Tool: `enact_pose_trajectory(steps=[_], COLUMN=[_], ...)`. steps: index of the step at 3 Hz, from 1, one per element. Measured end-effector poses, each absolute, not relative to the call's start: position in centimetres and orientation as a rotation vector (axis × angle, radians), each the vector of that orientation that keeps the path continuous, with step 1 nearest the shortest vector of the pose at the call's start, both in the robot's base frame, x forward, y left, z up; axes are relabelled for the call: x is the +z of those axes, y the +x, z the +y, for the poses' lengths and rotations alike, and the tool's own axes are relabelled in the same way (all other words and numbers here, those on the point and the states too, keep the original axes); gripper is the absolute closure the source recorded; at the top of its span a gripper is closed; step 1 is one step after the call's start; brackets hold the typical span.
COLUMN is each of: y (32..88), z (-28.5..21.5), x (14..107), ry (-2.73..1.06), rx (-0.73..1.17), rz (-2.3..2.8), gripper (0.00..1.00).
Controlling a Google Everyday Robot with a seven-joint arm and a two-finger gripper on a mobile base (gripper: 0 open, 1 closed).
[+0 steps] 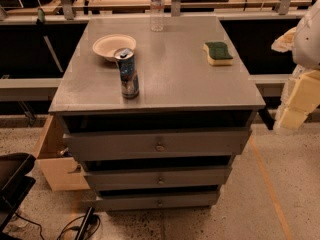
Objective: Pick sponge
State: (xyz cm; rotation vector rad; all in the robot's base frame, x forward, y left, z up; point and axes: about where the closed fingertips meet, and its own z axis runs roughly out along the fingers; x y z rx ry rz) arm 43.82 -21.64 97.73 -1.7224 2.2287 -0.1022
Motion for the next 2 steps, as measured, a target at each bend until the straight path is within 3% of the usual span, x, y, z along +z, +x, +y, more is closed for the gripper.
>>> enact_pose_trajectory(steps=[2], y=[45.8], z=[-22.2], x=[97.9], ry=[-1.642], rx=[-0.116], rz=[2.213], gripper=[0.0])
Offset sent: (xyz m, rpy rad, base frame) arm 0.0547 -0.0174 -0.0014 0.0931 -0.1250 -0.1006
